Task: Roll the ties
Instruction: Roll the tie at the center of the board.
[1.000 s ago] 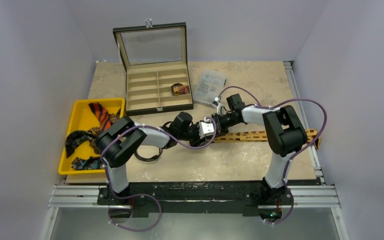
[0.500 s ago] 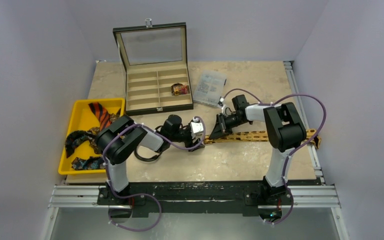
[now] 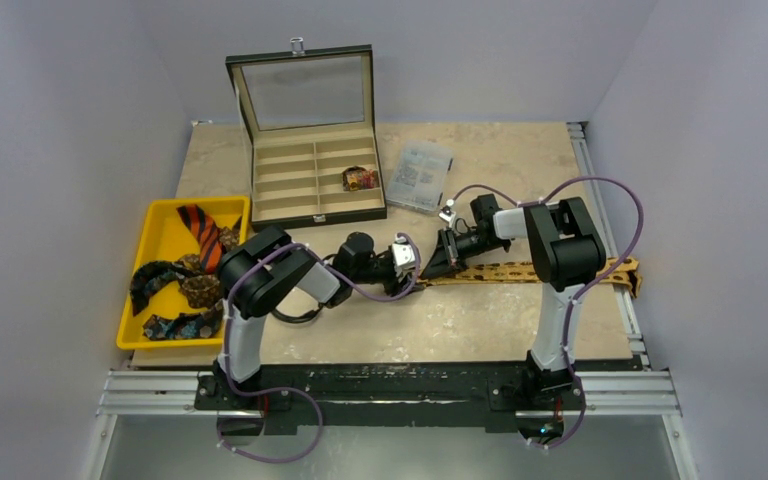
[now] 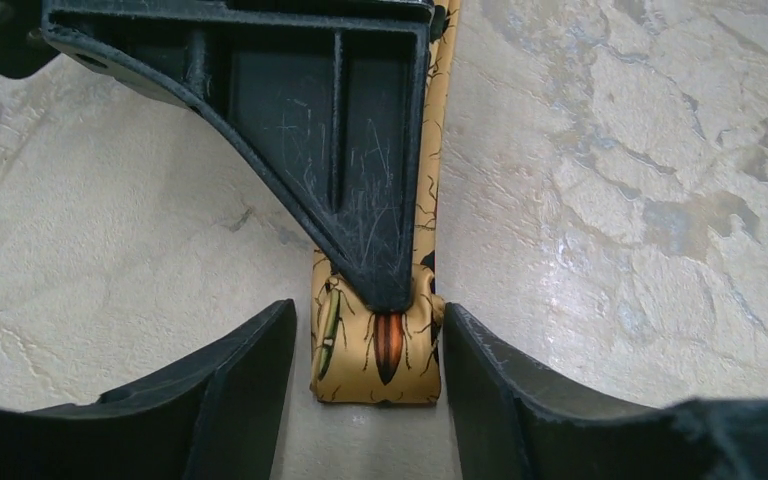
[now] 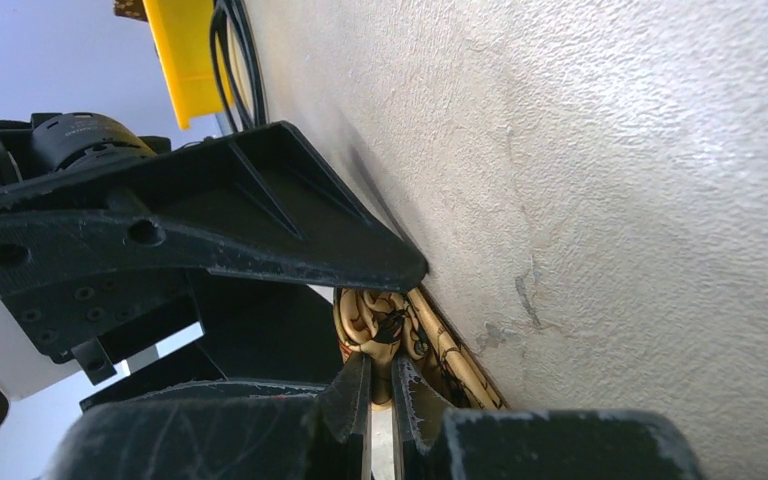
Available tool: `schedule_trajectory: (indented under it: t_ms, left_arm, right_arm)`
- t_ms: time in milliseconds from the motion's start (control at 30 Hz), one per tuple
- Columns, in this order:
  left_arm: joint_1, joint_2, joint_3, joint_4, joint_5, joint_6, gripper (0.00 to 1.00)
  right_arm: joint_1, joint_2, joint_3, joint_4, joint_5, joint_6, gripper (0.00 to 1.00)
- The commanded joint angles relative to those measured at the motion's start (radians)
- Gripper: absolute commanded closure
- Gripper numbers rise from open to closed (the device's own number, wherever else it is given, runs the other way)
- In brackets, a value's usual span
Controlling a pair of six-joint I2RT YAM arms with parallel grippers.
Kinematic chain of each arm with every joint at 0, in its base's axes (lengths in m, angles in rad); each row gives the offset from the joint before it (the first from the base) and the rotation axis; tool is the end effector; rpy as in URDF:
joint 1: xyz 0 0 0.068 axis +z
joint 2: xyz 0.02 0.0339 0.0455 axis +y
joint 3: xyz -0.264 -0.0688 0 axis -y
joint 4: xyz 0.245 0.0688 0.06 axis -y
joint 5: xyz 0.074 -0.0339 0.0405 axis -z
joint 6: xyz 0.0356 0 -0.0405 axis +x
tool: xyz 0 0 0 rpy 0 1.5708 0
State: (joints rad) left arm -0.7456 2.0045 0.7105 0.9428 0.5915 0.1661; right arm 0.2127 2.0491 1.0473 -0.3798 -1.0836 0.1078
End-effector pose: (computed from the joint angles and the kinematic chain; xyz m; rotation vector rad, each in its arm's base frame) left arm 0.2458 -0.2540 0.0982 1.2204 1.5545 -0.9503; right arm 0.3268 0.1028 0.0848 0.2929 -2.6645 -1.6306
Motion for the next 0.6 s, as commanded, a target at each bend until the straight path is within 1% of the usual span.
schedule_trajectory:
  t_ms: [0,67,133,333,400,500,567]
  left_arm:
    - [-0.018,0.017,0.031,-0.120,-0.051,0.041,0.49]
    - [-0.017,-0.004,0.050,-0.224,-0.094,0.096,0.58]
    - [-0.008,-0.027,0.064,-0.315,-0.086,0.155,0.65]
    - [0.015,-0.101,0.099,-0.616,-0.031,0.288,0.75]
    - [0.017,-0.115,0.097,-0.662,-0.026,0.323,0.78]
    - [0.023,-0.116,0.102,-0.710,-0.039,0.340,0.82]
    - [0.022,-0.108,0.111,-0.726,-0.054,0.327,0.84]
  right_arm:
    - [0.008,0.037,-0.010,0.024,0.157,-0.075,1.00]
    - [0.011,0.030,-0.010,0.037,0.138,-0.063,1.00]
    - [0.018,0.019,-0.010,0.051,0.130,-0.052,1.00]
    - [0.028,-0.027,-0.007,0.074,0.081,-0.001,1.00]
    - [0.027,-0.044,-0.001,0.043,0.093,-0.013,0.88]
    - [0.025,-0.061,0.004,0.012,0.128,-0.031,0.76]
    - [0.025,-0.070,-0.005,0.040,0.130,-0.011,0.74]
